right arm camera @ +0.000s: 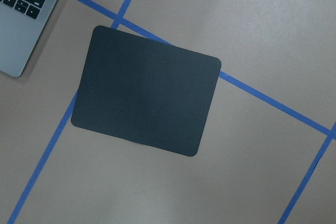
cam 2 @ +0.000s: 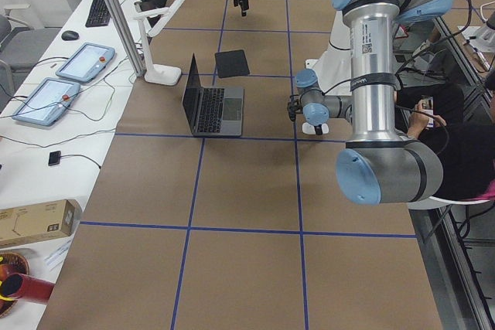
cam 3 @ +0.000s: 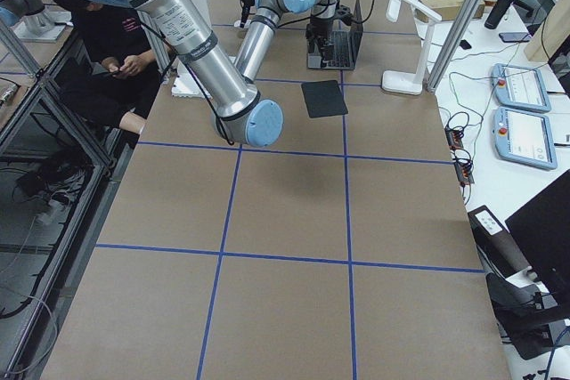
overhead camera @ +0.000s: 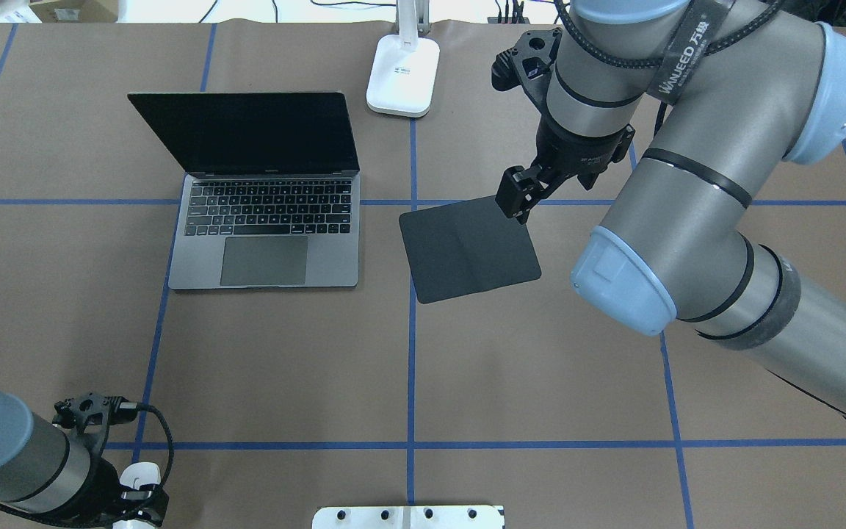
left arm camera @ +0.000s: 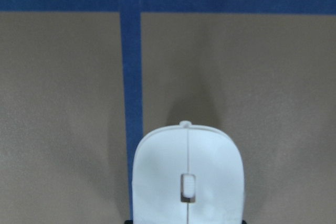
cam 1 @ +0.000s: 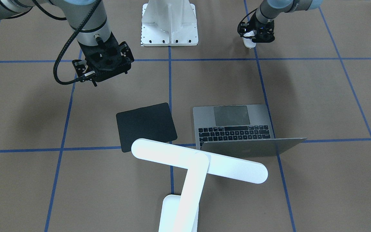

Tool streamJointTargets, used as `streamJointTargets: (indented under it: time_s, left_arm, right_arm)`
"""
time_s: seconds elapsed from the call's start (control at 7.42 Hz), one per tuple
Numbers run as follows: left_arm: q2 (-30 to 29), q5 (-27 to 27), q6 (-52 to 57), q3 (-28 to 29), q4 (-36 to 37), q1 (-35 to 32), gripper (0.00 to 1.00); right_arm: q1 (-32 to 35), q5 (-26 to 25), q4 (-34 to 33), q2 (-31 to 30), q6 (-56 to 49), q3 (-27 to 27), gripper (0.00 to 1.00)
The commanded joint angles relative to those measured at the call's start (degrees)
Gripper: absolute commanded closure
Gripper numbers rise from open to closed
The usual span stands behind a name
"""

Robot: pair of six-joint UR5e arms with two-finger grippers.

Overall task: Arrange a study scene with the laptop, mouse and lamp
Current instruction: 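Lower the left gripper and grasp the white mouse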

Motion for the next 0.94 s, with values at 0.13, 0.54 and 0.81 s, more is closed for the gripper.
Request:
streamJointTargets:
  time_s: [0.13, 0.54, 0.81]
  left_arm:
    - [-2.5, -1.54, 6.73, -2.27, 0.27, -8.06, 0.38]
    - [-10.66, -1.71, 7.2, 0.09, 2.37, -11.95, 0.39]
    - [-24.77, -3.2, 11.03, 4.21, 13.56, -16.24, 0.39]
  right_arm:
    - [0.24, 0.17, 0.88, -0.85, 0.0, 0.07, 0.0]
    - [0.68, 0.7, 3.35, -3.06, 0.0, 0.51, 0.0]
    - [1.39, 0.87, 3.26, -4.11, 0.0, 1.65, 0.0]
